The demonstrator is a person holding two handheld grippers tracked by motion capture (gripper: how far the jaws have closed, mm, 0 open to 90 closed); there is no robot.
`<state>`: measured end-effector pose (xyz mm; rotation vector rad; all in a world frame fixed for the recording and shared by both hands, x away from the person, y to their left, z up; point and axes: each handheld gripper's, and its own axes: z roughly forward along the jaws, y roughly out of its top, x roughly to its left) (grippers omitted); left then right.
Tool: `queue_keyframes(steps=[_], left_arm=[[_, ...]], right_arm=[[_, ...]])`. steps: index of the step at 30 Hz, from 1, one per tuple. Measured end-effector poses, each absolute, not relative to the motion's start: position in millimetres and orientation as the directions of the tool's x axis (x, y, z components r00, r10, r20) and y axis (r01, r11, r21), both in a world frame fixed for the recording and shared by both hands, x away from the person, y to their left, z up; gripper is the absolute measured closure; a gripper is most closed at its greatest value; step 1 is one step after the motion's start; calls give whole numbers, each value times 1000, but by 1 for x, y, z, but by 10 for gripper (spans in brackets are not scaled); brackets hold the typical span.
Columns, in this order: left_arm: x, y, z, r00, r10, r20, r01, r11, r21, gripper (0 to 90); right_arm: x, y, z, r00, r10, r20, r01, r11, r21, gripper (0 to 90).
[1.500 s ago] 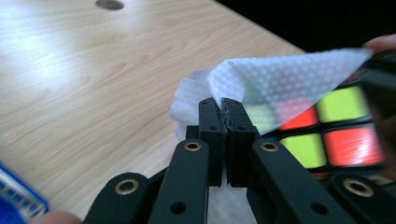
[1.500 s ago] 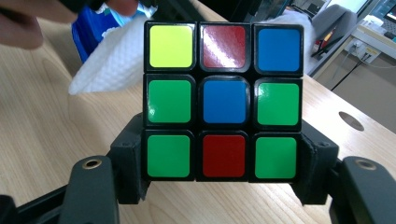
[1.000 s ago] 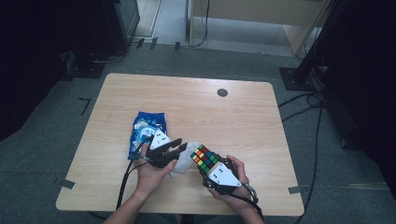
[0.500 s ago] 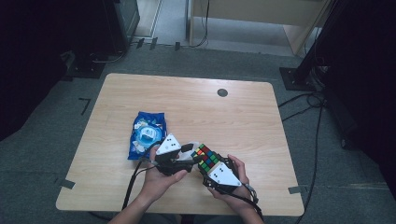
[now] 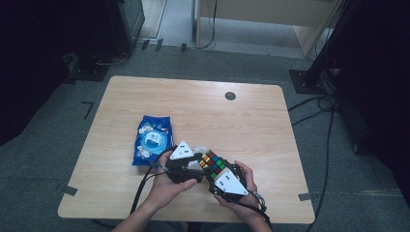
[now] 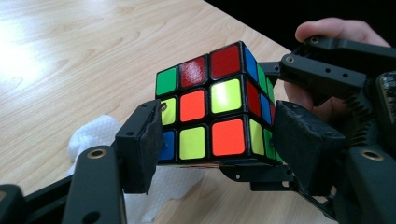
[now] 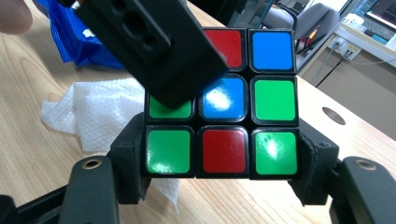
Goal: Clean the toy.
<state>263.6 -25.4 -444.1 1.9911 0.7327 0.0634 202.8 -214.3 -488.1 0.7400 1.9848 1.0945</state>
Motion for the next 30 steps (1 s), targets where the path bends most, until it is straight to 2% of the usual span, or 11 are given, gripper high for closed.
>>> queue_keyframes(steps=[15, 18, 21, 30], left_arm=[[269, -29, -451, 812, 482, -328, 525, -360, 771, 263], [269, -32, -452, 813, 486, -319, 525, -378, 762, 242], [267, -36, -454, 814, 500, -295, 521, -403, 753, 239], [268, -35, -456, 813, 494, -308, 528, -406, 746, 269]], right_arm=[[199, -208, -488, -568, 749, -341, 106, 478, 872, 350], [199, -207, -488, -565, 748, -348, 101, 481, 871, 350], [198, -203, -488, -562, 742, -365, 92, 495, 864, 350], [196, -200, -489, -563, 736, -376, 83, 503, 860, 350]])
